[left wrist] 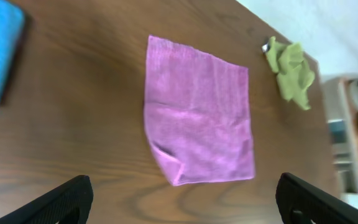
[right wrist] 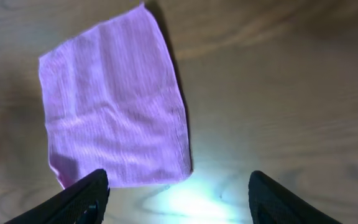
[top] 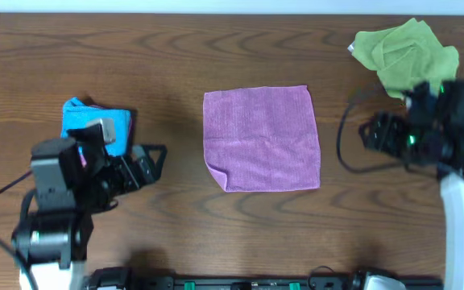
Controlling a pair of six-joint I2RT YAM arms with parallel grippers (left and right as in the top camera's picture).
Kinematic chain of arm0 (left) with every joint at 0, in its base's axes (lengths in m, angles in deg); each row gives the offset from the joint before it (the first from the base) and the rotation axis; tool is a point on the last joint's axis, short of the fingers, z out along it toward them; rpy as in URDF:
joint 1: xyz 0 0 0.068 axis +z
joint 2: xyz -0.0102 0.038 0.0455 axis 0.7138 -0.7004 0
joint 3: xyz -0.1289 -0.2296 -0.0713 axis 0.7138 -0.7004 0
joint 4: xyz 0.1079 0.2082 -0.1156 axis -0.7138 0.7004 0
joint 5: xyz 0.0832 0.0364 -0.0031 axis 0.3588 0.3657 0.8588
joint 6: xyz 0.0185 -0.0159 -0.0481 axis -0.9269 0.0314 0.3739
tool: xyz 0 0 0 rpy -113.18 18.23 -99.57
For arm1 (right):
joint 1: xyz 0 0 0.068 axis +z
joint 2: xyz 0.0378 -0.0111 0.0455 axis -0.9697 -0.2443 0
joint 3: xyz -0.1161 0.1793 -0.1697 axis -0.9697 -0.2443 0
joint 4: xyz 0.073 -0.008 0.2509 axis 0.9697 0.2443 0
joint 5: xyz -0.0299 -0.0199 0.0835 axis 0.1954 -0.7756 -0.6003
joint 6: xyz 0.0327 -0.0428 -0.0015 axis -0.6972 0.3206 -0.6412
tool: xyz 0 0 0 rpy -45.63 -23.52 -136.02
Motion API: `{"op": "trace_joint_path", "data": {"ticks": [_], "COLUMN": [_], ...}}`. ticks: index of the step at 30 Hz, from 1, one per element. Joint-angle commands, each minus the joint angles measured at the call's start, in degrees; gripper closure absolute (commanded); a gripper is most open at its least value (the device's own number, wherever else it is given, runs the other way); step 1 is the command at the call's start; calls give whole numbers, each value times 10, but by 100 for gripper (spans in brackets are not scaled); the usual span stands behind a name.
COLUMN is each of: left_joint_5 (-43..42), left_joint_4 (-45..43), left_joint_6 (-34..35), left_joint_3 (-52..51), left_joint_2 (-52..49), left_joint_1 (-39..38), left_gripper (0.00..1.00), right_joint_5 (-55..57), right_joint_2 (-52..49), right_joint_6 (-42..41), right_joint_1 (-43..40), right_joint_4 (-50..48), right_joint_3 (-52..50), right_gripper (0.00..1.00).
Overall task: Fold the cloth
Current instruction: 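Release the cloth and move both grippers to its left and right edges, then grasp the cloth's near corners with left and right grippers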
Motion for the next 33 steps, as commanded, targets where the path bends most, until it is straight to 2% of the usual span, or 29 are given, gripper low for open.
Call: {"op": "trace_joint_path", "data": {"ticks": [1, 5, 11, 16, 23, 29, 33], "left_joint_5": [-51, -62, -41, -41, -43, -41, -55], "left_joint_4": [-22, -55, -66, -79, -104, -120, -178], "left_joint_6": [105, 155, 257, 263, 267, 271, 294], "left_joint_3": [7, 7, 7, 5, 4, 0, -36], "left_joint_2": [-57, -133, -236, -295, -353, -395, -407], "left_joint_1": [-9, -43, -87, -102, -143, -163, -163], "left_gripper": [4, 5, 5, 5, 5, 5, 5], "right_joint_5": [-52, -83, -147, -183, -226, -240, -240], "right_joint_2": [53, 89, 75, 35, -49, -87, -96], "right_joint_6": [17, -14, -64, -85, -122, -130, -130], "right_joint_1": [-27, -49, -60, -60, -60, -60, -60], "right_joint_4": [-21, -66, -170, -246, -324, -342, -342], "right_joint_3": [-83, -170, -283, -330, -337, -337, -338], "right_gripper": [27, 25, 24, 26, 28, 29, 29]}}
